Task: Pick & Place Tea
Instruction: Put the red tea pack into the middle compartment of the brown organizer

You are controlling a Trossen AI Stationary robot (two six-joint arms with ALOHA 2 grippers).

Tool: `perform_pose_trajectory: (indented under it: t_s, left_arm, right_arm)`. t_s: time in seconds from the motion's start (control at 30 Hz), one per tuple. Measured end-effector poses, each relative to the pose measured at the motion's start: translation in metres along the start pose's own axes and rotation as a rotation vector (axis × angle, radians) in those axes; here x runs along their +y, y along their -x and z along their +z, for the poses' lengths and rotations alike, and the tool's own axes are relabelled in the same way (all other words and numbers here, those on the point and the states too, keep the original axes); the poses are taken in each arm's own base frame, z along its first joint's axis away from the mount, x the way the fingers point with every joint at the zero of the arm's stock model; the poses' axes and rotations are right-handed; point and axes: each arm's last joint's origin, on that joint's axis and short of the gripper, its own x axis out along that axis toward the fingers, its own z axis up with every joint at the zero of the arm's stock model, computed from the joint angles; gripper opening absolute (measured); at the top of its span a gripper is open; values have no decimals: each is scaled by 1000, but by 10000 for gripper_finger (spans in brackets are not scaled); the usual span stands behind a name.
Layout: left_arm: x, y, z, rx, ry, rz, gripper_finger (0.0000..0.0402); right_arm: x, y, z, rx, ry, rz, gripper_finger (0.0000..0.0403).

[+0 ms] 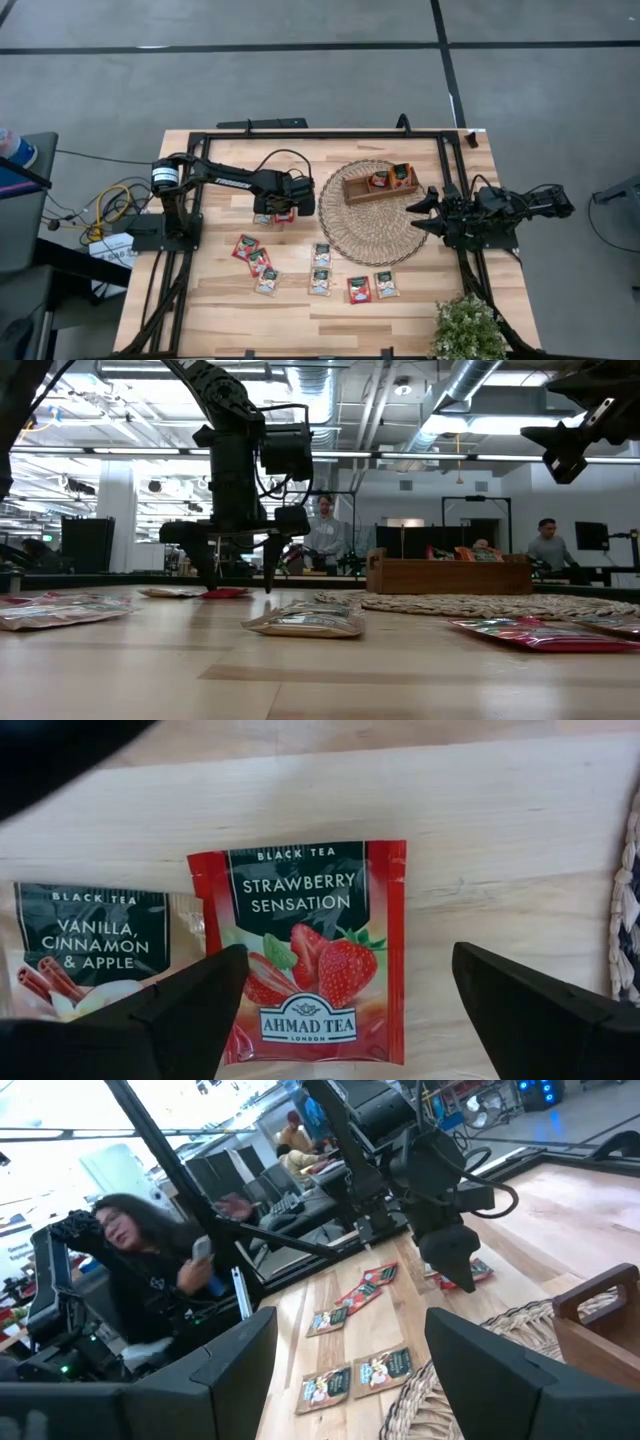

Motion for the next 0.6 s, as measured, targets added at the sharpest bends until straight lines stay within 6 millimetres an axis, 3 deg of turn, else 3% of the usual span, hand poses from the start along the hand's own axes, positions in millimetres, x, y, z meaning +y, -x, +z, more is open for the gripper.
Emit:
perform_pose_trajectory:
  t_s: [0.6]
  left_arm:
    - [1, 0, -5, 7, -2, 20, 265]
  right_arm:
    - [0, 0, 0, 0, 0, 0, 250]
